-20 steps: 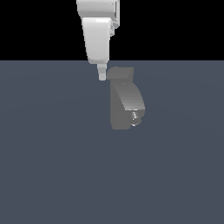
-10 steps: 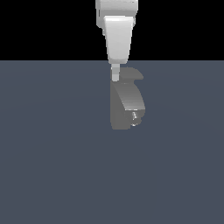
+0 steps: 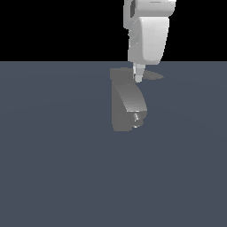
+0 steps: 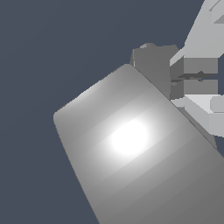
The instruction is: Turn on the faucet by rotating a designated handle.
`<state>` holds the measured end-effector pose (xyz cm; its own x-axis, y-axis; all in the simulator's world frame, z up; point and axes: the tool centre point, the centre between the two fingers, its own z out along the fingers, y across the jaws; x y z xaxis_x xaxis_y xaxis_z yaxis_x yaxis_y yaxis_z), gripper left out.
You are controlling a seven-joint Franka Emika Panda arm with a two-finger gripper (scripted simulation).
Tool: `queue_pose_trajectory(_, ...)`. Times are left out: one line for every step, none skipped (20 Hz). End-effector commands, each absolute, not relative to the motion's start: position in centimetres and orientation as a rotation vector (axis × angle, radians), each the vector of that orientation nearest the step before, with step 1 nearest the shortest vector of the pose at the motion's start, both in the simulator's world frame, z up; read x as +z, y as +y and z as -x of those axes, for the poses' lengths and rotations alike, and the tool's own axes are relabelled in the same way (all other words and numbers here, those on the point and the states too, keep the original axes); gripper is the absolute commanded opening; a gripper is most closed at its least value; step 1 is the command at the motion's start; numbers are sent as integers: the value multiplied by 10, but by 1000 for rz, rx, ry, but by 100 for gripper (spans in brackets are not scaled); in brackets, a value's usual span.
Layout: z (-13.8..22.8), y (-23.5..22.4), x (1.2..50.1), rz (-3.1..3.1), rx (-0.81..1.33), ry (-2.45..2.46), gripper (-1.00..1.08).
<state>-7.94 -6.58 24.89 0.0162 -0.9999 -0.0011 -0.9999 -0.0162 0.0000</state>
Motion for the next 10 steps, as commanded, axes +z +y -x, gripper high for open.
queue_pose_trajectory(77, -69, 249, 2239, 1, 2203, -100)
queue_pose_trajectory(74, -72, 249, 2238, 1, 2204, -100)
queue_pose_trajectory(72, -76, 249, 2237, 1, 2205, -100)
queue_pose_trajectory(69, -79, 249, 2236, 1, 2206, -100)
queue_pose_trajectory(66, -83, 249, 2235, 1, 2207, -100)
queue_pose_trajectory(64, -87, 249, 2234, 1, 2209, -100)
queue_pose_trajectory(61, -90, 249, 2233, 1, 2210, -100)
queue_pose_trajectory(59, -94, 249, 2232, 1, 2211, -100)
queue_pose_trajectory(56, -97, 249, 2231, 1, 2212, -100)
queue_pose_trajectory(54, -101, 249, 2230, 1, 2213, -100)
